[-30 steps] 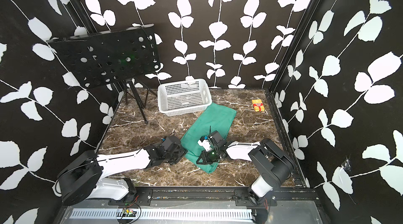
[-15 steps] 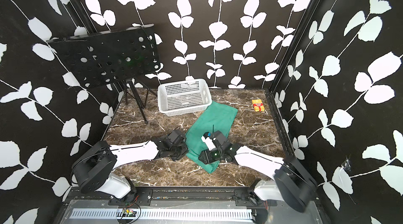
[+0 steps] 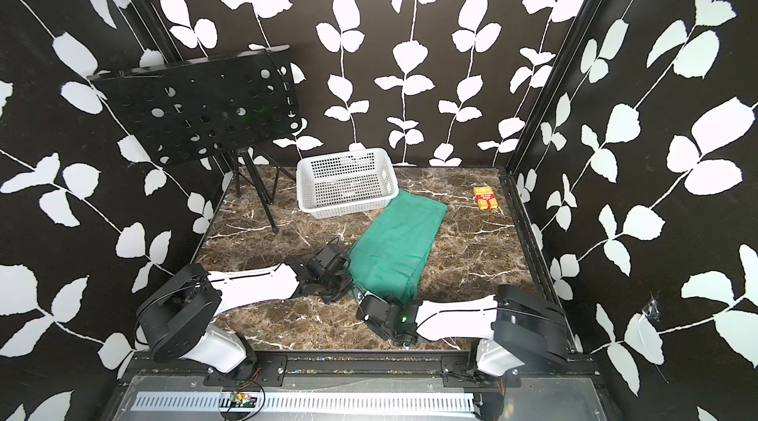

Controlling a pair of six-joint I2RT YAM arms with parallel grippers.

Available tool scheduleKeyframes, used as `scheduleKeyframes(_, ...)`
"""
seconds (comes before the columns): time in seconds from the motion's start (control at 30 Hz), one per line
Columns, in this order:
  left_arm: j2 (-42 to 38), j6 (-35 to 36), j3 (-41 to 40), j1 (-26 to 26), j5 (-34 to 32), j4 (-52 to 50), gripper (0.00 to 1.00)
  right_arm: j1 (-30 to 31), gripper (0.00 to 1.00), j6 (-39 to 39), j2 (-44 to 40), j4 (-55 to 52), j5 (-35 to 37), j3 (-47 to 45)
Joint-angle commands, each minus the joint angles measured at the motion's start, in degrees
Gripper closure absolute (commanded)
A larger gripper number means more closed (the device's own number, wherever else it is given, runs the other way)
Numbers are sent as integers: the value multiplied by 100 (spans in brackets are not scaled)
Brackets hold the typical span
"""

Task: Roll up the long pants
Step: Roll the long pant at the center of the board.

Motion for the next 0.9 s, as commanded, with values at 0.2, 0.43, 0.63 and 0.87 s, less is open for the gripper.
scheduleKeyframes(0.2,-965,-29,73,43,-566,-1092,50,-474,98,735,-235,533,-1620,-132)
scheduleKeyframes(0.43,-1373,-33,-170,-46,-272,-739,27,-1475,100,1410,-245,1514,-4188,-490)
scheduleKeyframes(0.63,-818,164,-41,-45,-70,-176,20,-2325,100,1713,-36,1802,-5646,-593)
scheduleKeyframes(0.87,-289,268,188,175,-212,35,37,-2683,100,1610,-163,1255,-5582,-699)
